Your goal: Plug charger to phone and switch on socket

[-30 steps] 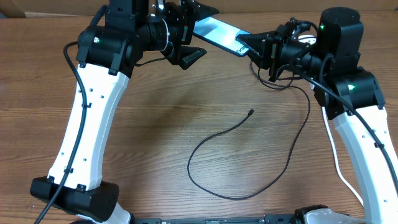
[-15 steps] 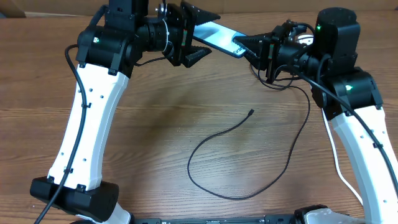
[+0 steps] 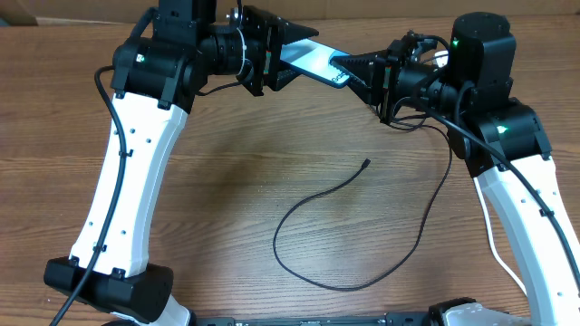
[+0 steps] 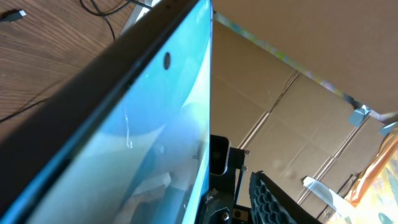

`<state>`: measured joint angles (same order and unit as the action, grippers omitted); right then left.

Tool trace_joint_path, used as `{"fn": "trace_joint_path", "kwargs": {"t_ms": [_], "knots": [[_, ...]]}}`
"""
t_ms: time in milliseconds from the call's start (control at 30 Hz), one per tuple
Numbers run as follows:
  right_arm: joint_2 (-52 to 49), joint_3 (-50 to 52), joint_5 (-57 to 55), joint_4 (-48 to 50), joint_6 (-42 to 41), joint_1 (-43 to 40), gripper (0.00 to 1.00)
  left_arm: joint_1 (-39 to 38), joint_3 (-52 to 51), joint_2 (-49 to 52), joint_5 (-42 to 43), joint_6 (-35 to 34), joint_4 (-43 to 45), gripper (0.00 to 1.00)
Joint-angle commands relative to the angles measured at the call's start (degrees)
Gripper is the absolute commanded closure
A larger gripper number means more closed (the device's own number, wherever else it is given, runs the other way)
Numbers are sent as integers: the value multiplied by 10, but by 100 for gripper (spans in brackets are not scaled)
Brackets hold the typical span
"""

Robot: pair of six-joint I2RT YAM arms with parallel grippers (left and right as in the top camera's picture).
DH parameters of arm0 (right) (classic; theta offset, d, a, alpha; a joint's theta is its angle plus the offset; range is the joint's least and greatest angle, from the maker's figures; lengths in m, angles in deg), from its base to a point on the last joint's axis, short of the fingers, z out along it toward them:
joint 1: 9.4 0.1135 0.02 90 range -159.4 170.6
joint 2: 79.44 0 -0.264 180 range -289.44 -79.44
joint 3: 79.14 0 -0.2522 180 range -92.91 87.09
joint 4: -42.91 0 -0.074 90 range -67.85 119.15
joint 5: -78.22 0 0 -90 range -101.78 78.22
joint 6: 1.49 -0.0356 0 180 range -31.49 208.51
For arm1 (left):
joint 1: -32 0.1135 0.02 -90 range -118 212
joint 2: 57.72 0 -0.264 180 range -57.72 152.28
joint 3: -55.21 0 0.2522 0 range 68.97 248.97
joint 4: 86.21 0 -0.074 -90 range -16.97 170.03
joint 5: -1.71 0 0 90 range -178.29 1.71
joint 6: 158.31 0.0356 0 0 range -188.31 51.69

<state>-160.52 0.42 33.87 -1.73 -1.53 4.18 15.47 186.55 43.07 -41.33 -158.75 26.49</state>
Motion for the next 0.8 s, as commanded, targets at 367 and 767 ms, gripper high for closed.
{"fn": "trace_joint_path", "kwargs": {"t_ms": [367,767], "knots": [[5,-23,12,8,0,2,96,-4,-1,1,-9,-5,3,69],[5,-23,10,8,0,19,91,-3,-1,1,-11,-5,3,87]]}}
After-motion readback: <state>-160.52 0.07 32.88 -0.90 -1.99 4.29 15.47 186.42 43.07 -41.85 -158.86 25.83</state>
